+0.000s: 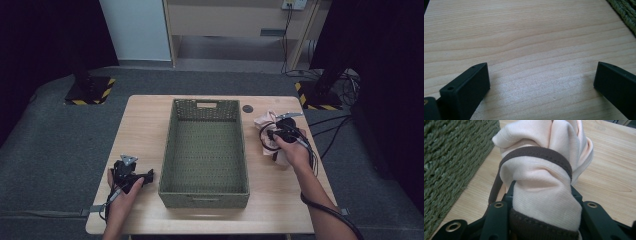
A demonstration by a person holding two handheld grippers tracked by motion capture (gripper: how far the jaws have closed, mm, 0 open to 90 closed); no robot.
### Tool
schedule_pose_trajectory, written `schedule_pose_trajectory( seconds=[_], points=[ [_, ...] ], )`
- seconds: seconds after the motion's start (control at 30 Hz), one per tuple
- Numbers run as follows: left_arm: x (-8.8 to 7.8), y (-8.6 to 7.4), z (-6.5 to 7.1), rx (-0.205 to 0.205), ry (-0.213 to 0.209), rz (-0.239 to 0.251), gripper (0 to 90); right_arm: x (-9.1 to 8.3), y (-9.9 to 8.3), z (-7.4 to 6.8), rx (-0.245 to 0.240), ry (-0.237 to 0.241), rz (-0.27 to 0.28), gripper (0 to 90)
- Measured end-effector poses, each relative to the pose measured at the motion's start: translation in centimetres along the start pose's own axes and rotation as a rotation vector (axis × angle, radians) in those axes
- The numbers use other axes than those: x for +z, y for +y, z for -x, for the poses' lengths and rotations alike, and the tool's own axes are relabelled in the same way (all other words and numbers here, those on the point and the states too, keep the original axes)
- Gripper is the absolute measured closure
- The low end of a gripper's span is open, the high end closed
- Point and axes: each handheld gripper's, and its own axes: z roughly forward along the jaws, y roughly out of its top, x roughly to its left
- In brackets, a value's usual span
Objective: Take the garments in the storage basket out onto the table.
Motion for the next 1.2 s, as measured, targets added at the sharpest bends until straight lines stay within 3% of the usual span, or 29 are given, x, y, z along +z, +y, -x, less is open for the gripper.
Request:
schedule_pose_trajectory(
  seconds=[1.2],
  points=[
    [0.0, 0.0, 0.0, 0.0, 0.0, 0.0, 0.0, 1.9, -1.5, -0.4, 0.018, 0.006, -0.041, 56.9]
  ],
)
